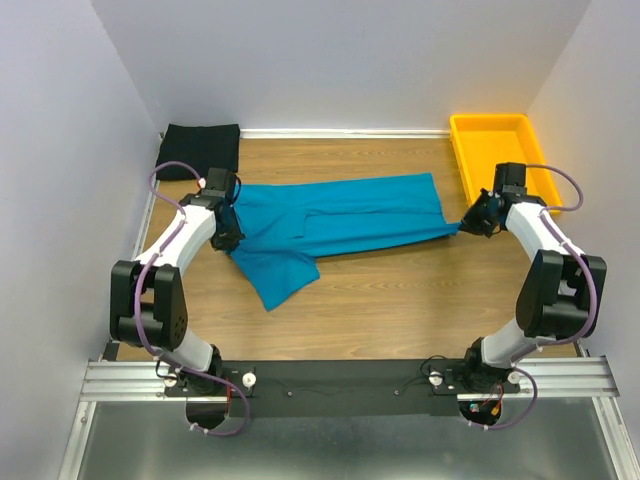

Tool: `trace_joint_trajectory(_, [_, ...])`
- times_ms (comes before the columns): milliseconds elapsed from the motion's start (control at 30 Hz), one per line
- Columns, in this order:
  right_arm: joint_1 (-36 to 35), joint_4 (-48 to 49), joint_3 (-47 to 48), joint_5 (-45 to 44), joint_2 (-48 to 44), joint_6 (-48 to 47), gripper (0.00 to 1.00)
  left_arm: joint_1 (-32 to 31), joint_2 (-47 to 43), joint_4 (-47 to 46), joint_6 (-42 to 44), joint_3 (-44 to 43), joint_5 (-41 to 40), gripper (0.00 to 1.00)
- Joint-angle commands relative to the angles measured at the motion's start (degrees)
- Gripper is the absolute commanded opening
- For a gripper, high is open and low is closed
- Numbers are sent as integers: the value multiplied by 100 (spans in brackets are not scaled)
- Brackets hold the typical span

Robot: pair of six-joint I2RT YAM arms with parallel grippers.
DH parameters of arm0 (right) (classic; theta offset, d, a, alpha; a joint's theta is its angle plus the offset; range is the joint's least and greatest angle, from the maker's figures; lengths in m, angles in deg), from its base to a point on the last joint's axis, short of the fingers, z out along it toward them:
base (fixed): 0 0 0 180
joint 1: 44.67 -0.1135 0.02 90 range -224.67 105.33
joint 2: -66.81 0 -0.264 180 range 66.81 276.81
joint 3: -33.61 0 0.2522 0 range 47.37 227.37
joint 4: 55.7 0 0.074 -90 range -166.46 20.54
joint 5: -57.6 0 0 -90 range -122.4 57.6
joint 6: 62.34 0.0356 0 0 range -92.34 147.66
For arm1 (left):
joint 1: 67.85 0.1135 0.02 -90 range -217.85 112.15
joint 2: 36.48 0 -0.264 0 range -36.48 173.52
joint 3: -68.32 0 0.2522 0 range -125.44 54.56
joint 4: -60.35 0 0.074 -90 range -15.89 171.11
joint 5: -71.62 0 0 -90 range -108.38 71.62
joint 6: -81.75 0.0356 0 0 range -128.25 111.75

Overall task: Fold and stack the t-shirts
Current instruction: Fold the tshirt

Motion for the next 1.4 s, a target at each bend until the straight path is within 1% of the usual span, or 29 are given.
trace_joint_trajectory(0, [32,-96,428,332,340,-23,1,235,111,-9,368,-288,140,0])
trace_joint_trajectory(100, [23,-105,752,403,700,-58,1,420,225,-97,456,-420,149,0])
trace_joint_trajectory(200, [-3,-96,1025,395,1061,-93,0,605,532,-158,579,-806,236,0])
trace_joint_trajectory(433, [-82,-96,1509,386,1659,-93,1,649,1410,-264,571,-1667,412,0])
trace_joint_trajectory(600, [-187,-105,1966,386,2019,-120,1,685,1781,-334,527,-2081,482,0])
trace_joint_trajectory(800, [-284,-114,2371,377,2459,-128,0,702,2036,-466,474,-2135,474,0])
trace_joint_trajectory(967, [-328,-114,2494,237,2775,-146,0,755,2185,-624,430,-2038,465,0])
trace_joint_trajectory(1100, [-337,-114,2617,175,2933,-198,1,755,2168,-782,342,-1880,465,0])
trace_joint_trajectory(1133, [-337,-105,2644,158,2951,-216,1,885,2168,-826,333,-1819,474,0])
trace_joint_trajectory(1367, [-346,-114,2872,254,3004,-269,1,904,1993,-1020,193,-1642,474,0])
